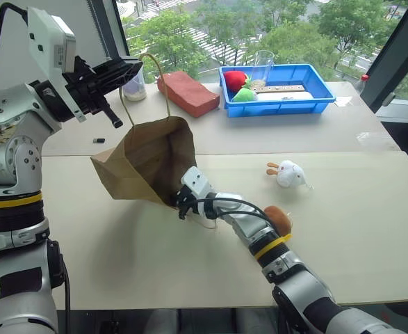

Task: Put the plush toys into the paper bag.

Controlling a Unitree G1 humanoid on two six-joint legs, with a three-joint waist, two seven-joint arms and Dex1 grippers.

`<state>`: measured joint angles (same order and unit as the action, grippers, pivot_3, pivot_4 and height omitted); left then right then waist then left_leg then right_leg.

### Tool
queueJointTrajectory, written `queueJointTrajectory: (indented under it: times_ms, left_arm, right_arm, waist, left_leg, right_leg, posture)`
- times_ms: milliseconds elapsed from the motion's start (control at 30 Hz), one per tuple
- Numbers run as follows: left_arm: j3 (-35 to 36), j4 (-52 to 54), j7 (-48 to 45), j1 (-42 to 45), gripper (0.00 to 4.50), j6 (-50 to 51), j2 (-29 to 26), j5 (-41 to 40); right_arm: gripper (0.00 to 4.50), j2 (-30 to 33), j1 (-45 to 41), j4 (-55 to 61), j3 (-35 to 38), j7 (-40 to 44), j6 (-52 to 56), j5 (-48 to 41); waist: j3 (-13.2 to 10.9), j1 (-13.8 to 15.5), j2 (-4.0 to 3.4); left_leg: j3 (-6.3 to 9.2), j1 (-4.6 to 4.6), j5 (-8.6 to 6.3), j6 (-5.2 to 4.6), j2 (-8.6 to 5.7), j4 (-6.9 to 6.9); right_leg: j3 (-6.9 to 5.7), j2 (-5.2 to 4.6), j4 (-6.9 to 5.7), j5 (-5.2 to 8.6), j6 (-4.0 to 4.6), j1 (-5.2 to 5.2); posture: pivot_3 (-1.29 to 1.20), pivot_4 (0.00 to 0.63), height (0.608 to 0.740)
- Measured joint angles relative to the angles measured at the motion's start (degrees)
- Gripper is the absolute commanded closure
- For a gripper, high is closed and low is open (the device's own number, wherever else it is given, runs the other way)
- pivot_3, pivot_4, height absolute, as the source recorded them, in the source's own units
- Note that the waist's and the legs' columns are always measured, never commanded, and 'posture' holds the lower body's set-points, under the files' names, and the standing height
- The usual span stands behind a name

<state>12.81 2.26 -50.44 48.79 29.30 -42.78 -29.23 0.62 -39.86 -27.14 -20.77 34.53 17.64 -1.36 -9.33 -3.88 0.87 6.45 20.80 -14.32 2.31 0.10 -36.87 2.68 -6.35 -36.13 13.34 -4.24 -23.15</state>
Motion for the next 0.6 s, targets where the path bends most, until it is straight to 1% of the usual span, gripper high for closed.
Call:
queueJointTrajectory:
  times_ms: [200,333,433,533,600]
  left_arm:
    - [-0.27,0.28,1.04,-0.71,4.5,-2.4,0.16,0.67]
    - [-0.71,0.46,0.37,-3.55,4.5,-3.39,0.17,0.93]
    - [-2.59,0.48,-1.02,-6.41,4.5,-4.35,0.18,1.43]
    - [-3.98,0.49,-2.48,-7.52,4.5,-4.74,0.22,2.03]
    - [-4.65,0.54,-3.4,-8.35,4.5,-5.2,0.22,2.04]
  right_arm:
    - [4.46,0.07,-0.54,-0.2,0.97,-0.13,1.18,0.12]
    - [4.46,0.44,-0.26,0.96,1.47,-0.19,2.25,0.04]
    - [4.46,0.84,0.7,4.32,2.62,0.53,4.55,-1.06]
    - [4.46,1.51,1.2,10.65,4.28,1.96,7.51,-3.28]
    - [3.88,1.67,1.24,15.7,5.24,2.62,9.24,-4.93]
  waist:
    - [0.0,0.0,0.0]
    - [0.0,-0.03,0.0]
    - [0.0,0.03,0.0]
    - [-0.01,-0.15,-0.01]
    - [-0.01,-0.18,-0.01]
  left_leg:
    - [0.0,0.0,0.0,0.0,0.0,0.0]
    - [0.0,0.0,0.0,0.0,0.0,0.01]
    - [0.0,0.1,0.0,0.0,0.0,0.01]
    - [0.0,0.22,0.0,0.0,0.0,0.01]
    - [0.0,0.21,-0.01,-0.02,0.01,0.04]
  right_leg:
    - [0.0,0.0,0.0,0.0,0.0,0.0]
    - [0.0,0.0,-0.01,0.0,0.0,0.0]
    - [0.0,0.0,-0.03,0.0,0.0,-0.05]
    - [0.0,0.01,-0.1,0.0,0.0,-0.15]
    - [0.0,0.01,-0.1,0.0,0.0,-0.17]
  posture:
    - [0.0,0.15,0.74]
    - [0.0,0.15,0.74]
    - [0.0,0.15,0.74]
    - [0.0,0.15,0.74]
    - [0.0,0.15,0.74]
